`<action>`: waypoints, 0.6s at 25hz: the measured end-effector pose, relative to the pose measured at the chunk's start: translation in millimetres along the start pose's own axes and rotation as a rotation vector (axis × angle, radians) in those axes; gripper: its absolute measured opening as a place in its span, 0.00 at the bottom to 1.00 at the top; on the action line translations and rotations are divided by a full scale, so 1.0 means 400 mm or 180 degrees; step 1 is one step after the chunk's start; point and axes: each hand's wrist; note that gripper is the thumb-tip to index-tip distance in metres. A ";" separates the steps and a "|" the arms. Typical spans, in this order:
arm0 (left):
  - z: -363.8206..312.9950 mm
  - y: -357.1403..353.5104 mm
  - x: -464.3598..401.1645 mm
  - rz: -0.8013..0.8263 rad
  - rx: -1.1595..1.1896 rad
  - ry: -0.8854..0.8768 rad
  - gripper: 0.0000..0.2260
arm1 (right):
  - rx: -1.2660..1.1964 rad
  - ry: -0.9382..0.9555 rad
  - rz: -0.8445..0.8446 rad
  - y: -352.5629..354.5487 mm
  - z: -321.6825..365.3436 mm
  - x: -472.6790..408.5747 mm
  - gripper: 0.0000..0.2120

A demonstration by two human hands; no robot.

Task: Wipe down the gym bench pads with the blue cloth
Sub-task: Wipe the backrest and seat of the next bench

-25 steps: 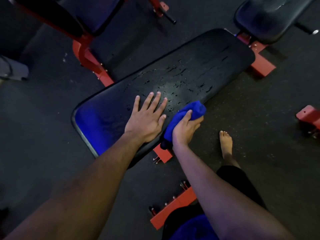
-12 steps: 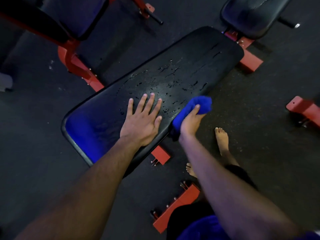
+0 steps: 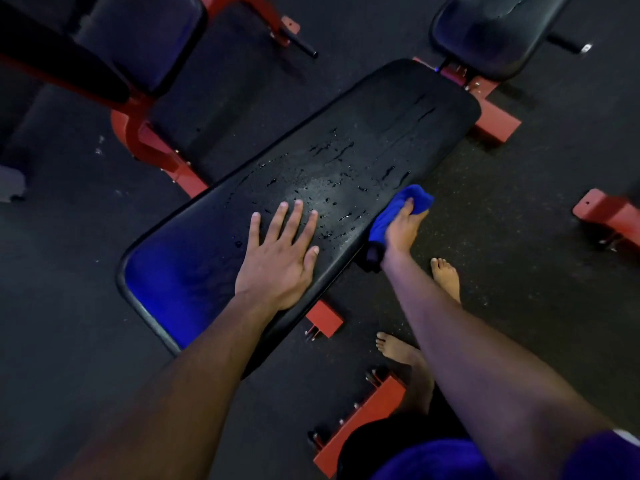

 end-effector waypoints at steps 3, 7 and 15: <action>-0.001 0.001 -0.001 0.0005 -0.0033 0.0005 0.28 | -0.0132 -0.0121 0.0001 0.001 0.018 -0.020 0.24; -0.005 0.004 -0.002 0.0011 -0.0024 0.0005 0.28 | 0.0200 -0.0035 0.0057 0.012 -0.068 0.121 0.23; -0.003 -0.002 -0.002 -0.0052 -0.0007 0.0021 0.29 | 0.0465 0.0015 0.0276 0.008 -0.069 0.065 0.31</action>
Point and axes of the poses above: each hand's wrist, its own x-axis away from the middle knuckle, its own y-axis out of the back of the hand, z = x × y, and after that the axes turned 6 degrees about -x, right-handed
